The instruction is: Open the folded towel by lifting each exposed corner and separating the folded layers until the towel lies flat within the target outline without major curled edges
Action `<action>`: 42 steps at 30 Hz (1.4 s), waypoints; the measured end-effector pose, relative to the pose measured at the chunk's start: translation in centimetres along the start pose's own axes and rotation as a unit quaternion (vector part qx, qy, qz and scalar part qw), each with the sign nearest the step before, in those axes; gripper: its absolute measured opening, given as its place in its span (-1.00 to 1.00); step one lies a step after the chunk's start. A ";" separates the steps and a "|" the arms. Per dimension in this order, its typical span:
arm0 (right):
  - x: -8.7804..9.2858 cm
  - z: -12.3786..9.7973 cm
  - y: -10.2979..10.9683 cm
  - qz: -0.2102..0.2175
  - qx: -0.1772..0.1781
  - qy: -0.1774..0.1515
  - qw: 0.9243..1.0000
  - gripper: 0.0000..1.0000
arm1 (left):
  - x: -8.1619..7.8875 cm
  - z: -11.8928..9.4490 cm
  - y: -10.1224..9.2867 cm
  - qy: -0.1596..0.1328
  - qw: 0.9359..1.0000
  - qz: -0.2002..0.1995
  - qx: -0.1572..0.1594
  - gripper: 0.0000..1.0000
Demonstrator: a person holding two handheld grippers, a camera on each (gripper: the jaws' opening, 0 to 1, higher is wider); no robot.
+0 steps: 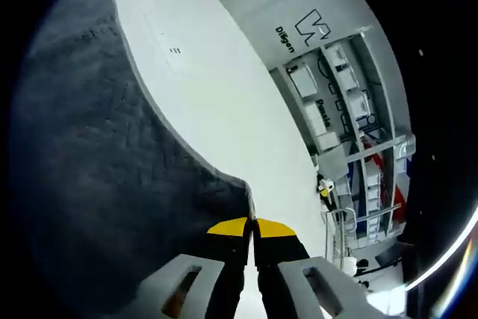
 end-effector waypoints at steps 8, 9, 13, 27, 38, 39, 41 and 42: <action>0.9 0.9 0.6 0.019 -0.011 0.007 1.000 -1.00 | -0.1 0.1 -0.1 0.001 1.000 0.001 0.001 0.81; 1.0 0.9 0.7 0.021 -0.013 0.006 1.000 -1.00 | -0.1 0.1 -0.1 0.001 1.000 0.001 0.000 0.81; 1.5 1.0 0.8 0.039 -0.018 -0.006 0.999 -1.00 | 0.0 0.1 -0.1 0.003 1.000 0.002 0.000 0.81; 4.1 -1.2 -0.2 0.216 0.001 -0.074 0.974 -0.42 | 0.0 0.1 -0.1 -0.001 1.000 -0.001 0.004 0.81; 4.5 -6.7 0.8 0.296 0.014 -0.164 0.941 -0.13 | -0.1 0.0 -0.1 -0.006 1.000 -0.002 0.012 0.81; 4.3 -7.3 0.9 0.308 0.013 -0.177 0.935 -0.07 | -0.1 0.0 -0.1 -0.007 1.000 -0.003 0.012 0.81; 4.4 -8.9 1.5 0.319 0.013 -0.194 0.928 0.09 | -0.1 -0.1 -0.1 -0.010 1.000 -0.005 0.012 0.81; 4.5 -9.4 1.7 0.324 0.011 -0.202 0.924 0.13 | -0.1 -0.1 -0.1 -0.011 1.000 -0.005 0.012 0.81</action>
Point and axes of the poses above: the point that each gripper's makers call its tool centre point, and the gripper's own axes: z roughly forward along the fingers, y roughly to its left, x roughly out of its underside, the point moved 10 cm from there along -z, roughly backward along the fingers, and after that the axes turned 11 degrees about -z, right-handed, at the moved point
